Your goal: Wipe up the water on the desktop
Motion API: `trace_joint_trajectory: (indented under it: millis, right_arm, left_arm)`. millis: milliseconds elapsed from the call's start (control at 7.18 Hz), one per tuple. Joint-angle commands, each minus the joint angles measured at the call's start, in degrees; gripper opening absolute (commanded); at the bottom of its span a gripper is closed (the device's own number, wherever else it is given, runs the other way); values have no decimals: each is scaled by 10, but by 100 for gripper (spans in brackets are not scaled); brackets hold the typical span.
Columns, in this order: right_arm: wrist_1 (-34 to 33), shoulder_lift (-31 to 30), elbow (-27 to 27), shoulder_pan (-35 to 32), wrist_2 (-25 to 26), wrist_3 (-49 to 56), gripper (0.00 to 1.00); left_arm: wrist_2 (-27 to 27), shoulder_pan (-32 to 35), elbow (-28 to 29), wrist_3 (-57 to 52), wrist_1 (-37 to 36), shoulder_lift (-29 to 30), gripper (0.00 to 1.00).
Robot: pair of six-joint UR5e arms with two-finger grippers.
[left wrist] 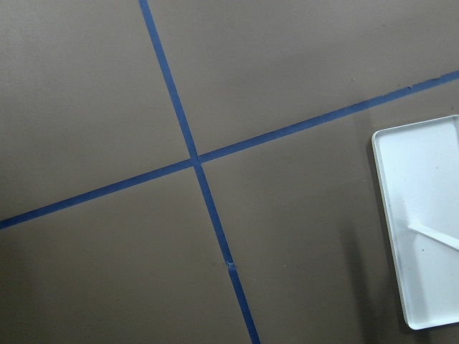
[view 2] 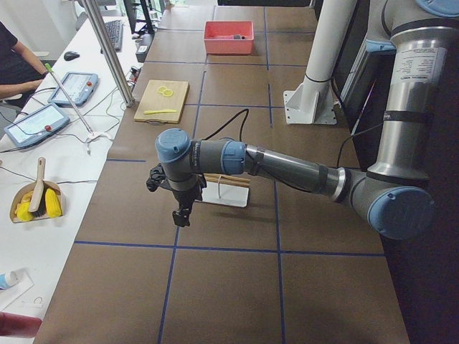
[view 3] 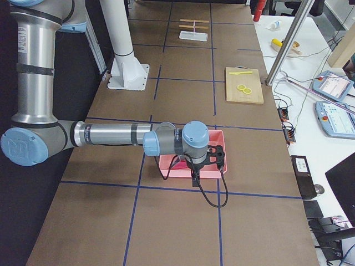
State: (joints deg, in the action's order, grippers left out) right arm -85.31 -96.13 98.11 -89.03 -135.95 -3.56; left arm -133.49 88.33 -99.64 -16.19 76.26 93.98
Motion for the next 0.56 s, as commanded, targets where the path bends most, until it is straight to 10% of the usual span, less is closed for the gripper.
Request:
trace_joint_trajectory:
  millis: [0,418]
  right_arm:
    - [-2,9,-7,0,1,0,100]
    - [-8,20,-8,6,2,0,100]
  left_arm:
    - [-2,0,29,-1,1,-1,100]
    - [-1,0,27,-1,3,1,100]
